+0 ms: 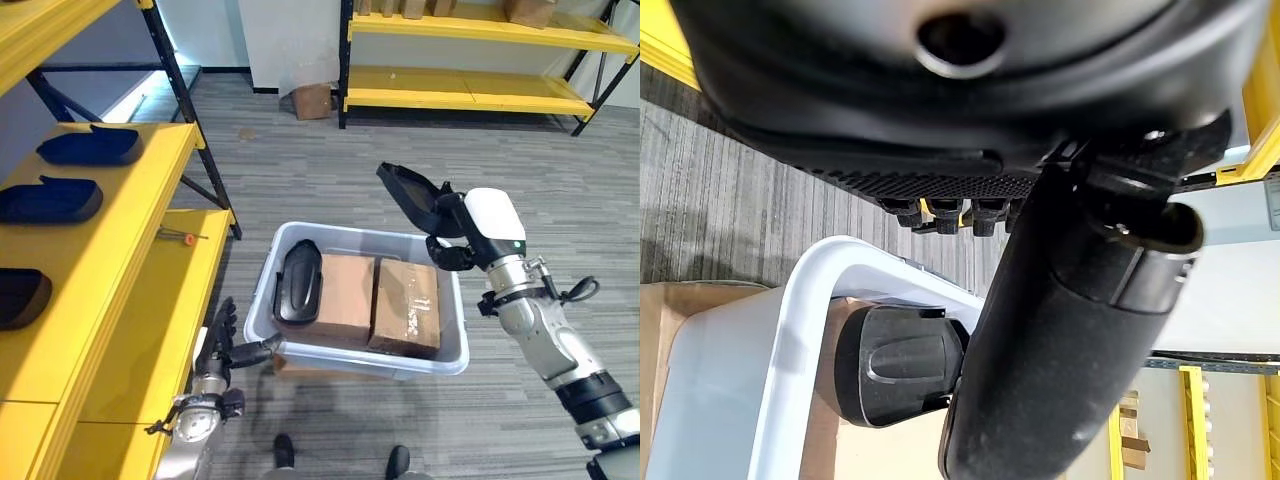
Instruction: Move parts from the plastic box to the shelf.
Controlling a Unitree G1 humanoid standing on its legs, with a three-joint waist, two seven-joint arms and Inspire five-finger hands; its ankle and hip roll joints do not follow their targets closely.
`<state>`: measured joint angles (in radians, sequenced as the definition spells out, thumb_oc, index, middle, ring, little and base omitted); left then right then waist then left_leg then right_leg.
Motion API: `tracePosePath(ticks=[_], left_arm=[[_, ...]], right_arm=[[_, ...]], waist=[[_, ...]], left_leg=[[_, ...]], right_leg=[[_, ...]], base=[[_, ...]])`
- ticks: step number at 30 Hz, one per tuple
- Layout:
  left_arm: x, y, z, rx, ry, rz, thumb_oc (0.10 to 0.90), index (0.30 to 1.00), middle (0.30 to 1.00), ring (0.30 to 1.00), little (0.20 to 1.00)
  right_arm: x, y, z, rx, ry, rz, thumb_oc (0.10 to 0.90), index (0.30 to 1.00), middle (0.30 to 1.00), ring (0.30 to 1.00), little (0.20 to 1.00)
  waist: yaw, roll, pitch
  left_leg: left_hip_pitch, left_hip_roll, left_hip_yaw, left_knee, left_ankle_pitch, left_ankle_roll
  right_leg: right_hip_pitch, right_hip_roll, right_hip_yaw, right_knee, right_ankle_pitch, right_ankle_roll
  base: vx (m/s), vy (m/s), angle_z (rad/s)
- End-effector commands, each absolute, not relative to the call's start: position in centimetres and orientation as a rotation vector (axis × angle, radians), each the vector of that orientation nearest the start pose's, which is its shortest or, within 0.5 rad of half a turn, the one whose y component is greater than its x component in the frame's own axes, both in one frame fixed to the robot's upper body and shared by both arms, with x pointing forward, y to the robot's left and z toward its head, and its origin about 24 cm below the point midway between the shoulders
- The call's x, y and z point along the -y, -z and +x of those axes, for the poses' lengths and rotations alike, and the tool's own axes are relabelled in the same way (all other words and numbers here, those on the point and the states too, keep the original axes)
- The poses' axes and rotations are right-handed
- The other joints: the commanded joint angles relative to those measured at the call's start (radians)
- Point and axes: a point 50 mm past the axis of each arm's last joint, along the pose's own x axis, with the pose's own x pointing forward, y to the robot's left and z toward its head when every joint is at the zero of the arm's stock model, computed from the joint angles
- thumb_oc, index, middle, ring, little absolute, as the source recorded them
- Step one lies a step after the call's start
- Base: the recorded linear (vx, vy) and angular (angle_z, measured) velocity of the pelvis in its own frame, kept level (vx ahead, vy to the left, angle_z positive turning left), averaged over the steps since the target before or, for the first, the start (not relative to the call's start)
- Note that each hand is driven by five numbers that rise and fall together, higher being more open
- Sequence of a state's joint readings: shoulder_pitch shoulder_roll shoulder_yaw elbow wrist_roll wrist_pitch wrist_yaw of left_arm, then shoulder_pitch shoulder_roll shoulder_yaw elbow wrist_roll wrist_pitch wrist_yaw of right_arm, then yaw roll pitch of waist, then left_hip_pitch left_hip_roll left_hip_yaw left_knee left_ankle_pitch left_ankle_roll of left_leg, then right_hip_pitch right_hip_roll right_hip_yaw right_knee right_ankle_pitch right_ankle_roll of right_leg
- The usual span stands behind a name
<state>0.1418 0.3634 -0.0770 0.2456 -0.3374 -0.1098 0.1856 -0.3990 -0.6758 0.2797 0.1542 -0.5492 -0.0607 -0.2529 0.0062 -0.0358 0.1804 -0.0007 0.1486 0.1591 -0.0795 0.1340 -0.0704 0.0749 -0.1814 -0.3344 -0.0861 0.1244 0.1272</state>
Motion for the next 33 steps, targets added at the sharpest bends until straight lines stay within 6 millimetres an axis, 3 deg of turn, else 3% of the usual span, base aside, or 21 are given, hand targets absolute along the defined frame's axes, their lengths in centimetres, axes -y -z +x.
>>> tracePosePath(ticks=[1,7,10,13,15,16,17,18,20,21,22,24,27,30,32,33], left_arm=[[-24.1,-0.5,22.4,-0.117,-0.217,0.107,0.9,1.0,1.0,1.0,1.0],[-23.7,-0.1,21.9,-0.13,-0.237,0.068,0.9,1.0,1.0,1.0,1.0],[-23.8,0.5,21.3,-0.159,-0.237,0.104,0.9,1.0,1.0,1.0,1.0],[-23.6,0.9,21.4,-0.176,-0.222,0.127,0.9,1.0,1.0,1.0,1.0],[-23.6,0.8,21.5,-0.17,-0.219,0.132,0.9,1.0,1.0,1.0,1.0],[-23.5,0.7,21.6,-0.161,-0.221,0.131,0.9,1.0,1.0,1.0,1.0],[-23.5,0.7,21.7,-0.161,-0.22,0.132,0.9,1.0,1.0,1.0,1.0],[-23.4,0.6,21.9,-0.153,-0.216,0.129,0.9,1.0,1.0,1.0,1.0],[-23.0,0.0,22.7,-0.122,-0.215,0.114,0.9,1.0,1.0,1.0,1.0],[-22.9,-0.2,22.9,-0.114,-0.214,0.109,0.9,1.0,1.0,1.0,1.0],[-22.7,-0.3,23.0,-0.105,-0.206,0.106,0.9,1.0,1.0,1.0,1.0],[-22.3,-0.3,23.1,-0.107,-0.191,0.104,0.9,1.0,1.0,1.0,1.0],[-21.8,0.2,22.7,-0.127,-0.155,0.118,0.9,1.0,1.0,1.0,1.0],[-22.3,0.0,22.2,-0.123,-0.149,0.141,0.9,1.0,1.0,1.0,1.0],[-22.9,0.3,21.7,-0.138,-0.17,0.154,0.9,1.0,1.0,1.0,1.0],[-22.9,0.3,21.7,-0.138,-0.17,0.156,0.9,1.0,1.0,1.0,1.0]], right_arm=[[19.3,-20.9,31.9,0.739,0.154,-1.201,0.4,0.3,0.3,0.3,0.3],[17.4,-22.9,32.0,0.848,0.122,-1.15,0.4,0.3,0.3,0.3,0.3],[16.5,-24.2,31.8,0.927,0.123,-1.112,0.4,0.3,0.3,0.3,0.3],[16.8,-24.8,31.7,0.957,0.164,-1.155,0.4,0.3,0.3,0.3,0.3],[16.9,-25.0,31.5,0.964,0.172,-1.158,0.4,0.3,0.3,0.3,0.3],[17.2,-24.9,31.2,0.973,0.188,-1.155,0.4,0.3,0.3,0.3,0.3],[17.3,-24.9,31.1,0.973,0.189,-1.155,0.4,0.3,0.3,0.3,0.3],[17.6,-24.8,31.0,0.971,0.205,-1.162,0.4,0.3,0.3,0.3,0.3],[18.3,-24.4,30.4,0.962,0.237,-1.148,0.4,0.3,0.3,0.3,0.3],[18.7,-24.2,30.4,0.945,0.248,-1.15,0.4,0.3,0.3,0.3,0.3],[19.2,-23.9,30.2,0.927,0.255,-1.144,0.4,0.3,0.3,0.3,0.3],[20.2,-23.7,29.7,0.902,0.282,-1.127,0.4,0.3,0.3,0.3,0.3],[21.7,-23.0,29.1,0.848,0.326,-1.112,0.4,0.3,0.3,0.3,0.3],[22.1,-22.7,28.8,0.829,0.352,-1.09,0.4,0.3,0.3,0.3,0.3],[22.0,-22.6,28.6,0.833,0.367,-1.075,0.4,0.3,0.3,0.3,0.3],[21.9,-22.6,28.6,0.832,0.367,-1.075,0.4,0.3,0.3,0.3,0.3]], waist=[[0.029,-0.013,-0.107],[0.057,0.017,-0.087],[0.101,0.047,-0.034],[0.109,0.059,-0.006],[0.107,0.056,-0.001],[0.096,0.046,0.003],[0.098,0.045,0.003],[0.088,0.04,0.004],[0.057,0.027,-0.006],[0.053,0.026,-0.011],[0.048,0.029,-0.019],[0.026,0.038,-0.039],[0.02,0.044,-0.066],[0.035,0.039,-0.075],[0.055,0.025,-0.08],[0.053,0.022,-0.08]], left_leg=[[0.057,0.112,-0.032,-0.001,-0.037,-0.042],[-0.001,0.176,-0.093,0.027,0.03,-0.085],[-0.066,0.213,-0.123,0.043,0.156,-0.138],[-0.119,0.209,-0.107,0.037,0.236,-0.143],[-0.127,0.204,-0.088,0.056,0.225,-0.135],[-0.111,0.216,-0.024,0.133,0.165,-0.127],[-0.114,0.215,-0.024,0.143,0.157,-0.126],[-0.106,0.225,0.019,0.195,0.119,-0.116],[-0.055,0.264,0.143,0.385,0.028,-0.105],[-0.035,0.254,0.137,0.407,-0.003,-0.101],[-0.01,0.24,0.126,0.4,-0.047,-0.099],[0.05,0.184,0.134,0.267,-0.141,-0.08],[0.09,0.126,0.13,0.106,-0.149,-0.053],[0.109,0.067,0.111,0.049,-0.153,-0.027],[0.112,0.005,0.086,0.019,-0.166,0.003],[0.113,0.0,0.084,0.017,-0.166,0.006]], right_leg=[[-0.028,0.002,-0.002,0.114,-0.101,0.022],[-0.011,0.077,-0.04,0.098,-0.131,-0.024],[-0.004,0.109,-0.097,0.074,-0.145,-0.049],[0.004,0.096,-0.171,0.051,-0.132,-0.052],[0.0,0.086,-0.184,0.047,-0.125,-0.05],[-0.005,0.068,-0.198,0.046,-0.126,-0.048],[-0.004,0.066,-0.198,0.048,-0.127,-0.047],[-0.01,0.053,-0.218,0.054,-0.126,-0.05],[-0.024,0.028,-0.289,0.081,-0.136,-0.07],[-0.03,0.021,-0.301,0.09,-0.135,-0.073],[-0.033,0.009,-0.317,0.103,-0.134,-0.066],[-0.039,-0.029,-0.344,0.125,-0.11,-0.03],[-0.035,-0.093,-0.362,0.15,-0.062,0.018],[-0.032,-0.153,-0.374,0.161,-0.018,0.049],[-0.015,-0.213,-0.404,0.159,0.021,0.083],[-0.013,-0.218,-0.405,0.158,0.024,0.086]], base=[[-0.02,-0.094,0.02],[-0.07,-0.212,0.2],[-0.14,-0.151,0.24],[-0.14,-0.053,0.94],[-0.1,-0.044,0.54],[-0.04,-0.054,0.66],[-0.09,-0.07,0.65],[-0.1,-0.021,0.82],[-0.16,-0.019,0.82],[-0.09,0.074,1.13],[-0.03,0.174,1.14],[0.01,0.272,0.98],[0.02,0.284,1.16],[0.0,0.31,0.48],[-0.02,0.317,0.41],[-0.02,0.309,0.63]])
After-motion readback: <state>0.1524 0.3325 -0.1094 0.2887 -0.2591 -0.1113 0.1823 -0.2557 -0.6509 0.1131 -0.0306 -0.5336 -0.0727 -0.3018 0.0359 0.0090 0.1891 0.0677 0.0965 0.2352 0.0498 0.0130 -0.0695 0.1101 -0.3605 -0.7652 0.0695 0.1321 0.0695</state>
